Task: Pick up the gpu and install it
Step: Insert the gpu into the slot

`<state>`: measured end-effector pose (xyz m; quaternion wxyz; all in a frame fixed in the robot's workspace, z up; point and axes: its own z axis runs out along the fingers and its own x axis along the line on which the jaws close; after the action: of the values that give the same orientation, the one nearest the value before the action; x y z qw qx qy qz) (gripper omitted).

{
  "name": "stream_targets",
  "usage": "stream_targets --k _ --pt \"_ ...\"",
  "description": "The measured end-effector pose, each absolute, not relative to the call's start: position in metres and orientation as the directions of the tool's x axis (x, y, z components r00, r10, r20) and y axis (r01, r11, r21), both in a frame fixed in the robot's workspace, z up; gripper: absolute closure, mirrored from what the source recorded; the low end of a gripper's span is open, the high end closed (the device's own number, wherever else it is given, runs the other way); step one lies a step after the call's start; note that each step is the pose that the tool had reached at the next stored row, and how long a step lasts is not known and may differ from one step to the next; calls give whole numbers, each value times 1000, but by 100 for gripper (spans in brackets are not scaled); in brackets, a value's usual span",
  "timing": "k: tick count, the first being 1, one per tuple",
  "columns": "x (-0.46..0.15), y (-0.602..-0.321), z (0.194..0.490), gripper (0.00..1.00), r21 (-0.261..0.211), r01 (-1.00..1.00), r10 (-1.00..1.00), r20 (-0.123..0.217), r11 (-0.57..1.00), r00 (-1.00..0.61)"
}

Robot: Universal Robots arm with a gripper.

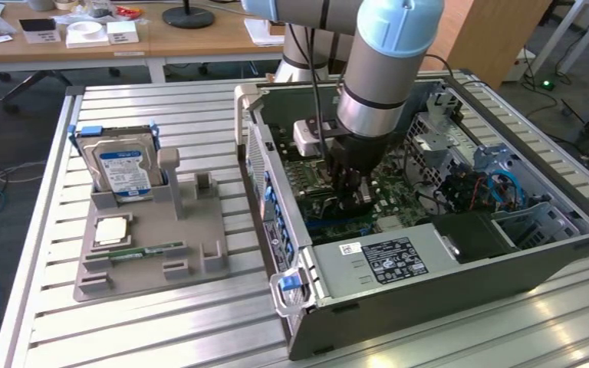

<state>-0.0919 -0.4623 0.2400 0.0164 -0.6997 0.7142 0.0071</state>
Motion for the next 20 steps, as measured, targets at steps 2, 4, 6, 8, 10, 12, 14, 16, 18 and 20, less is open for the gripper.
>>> stream_targets --k 2,4,6,8,10,12,14,16,18,20 --pt "-92 -462 240 74 -13 -1000 -999 -33 21 -20" --pt "-92 -462 239 74 -13 -1000 -999 -33 21 -20" --pt "-92 -462 238 74 -13 -1000 -999 -33 21 -20" --pt "-92 -462 238 74 -13 -1000 -999 -33 21 -20" --pt "-92 -462 238 74 -13 -1000 -999 -33 21 -20" --pt "-93 -462 238 74 -13 -1000 -999 -33 21 -20" --pt "-93 -462 238 74 -13 -1000 -999 -33 21 -20" --pt "-93 -462 238 74 -13 -1000 -999 -33 21 -20" --pt "-93 -462 238 74 -13 -1000 -999 -33 21 -20" --pt "-93 -462 238 74 -13 -1000 -999 -33 21 -20"
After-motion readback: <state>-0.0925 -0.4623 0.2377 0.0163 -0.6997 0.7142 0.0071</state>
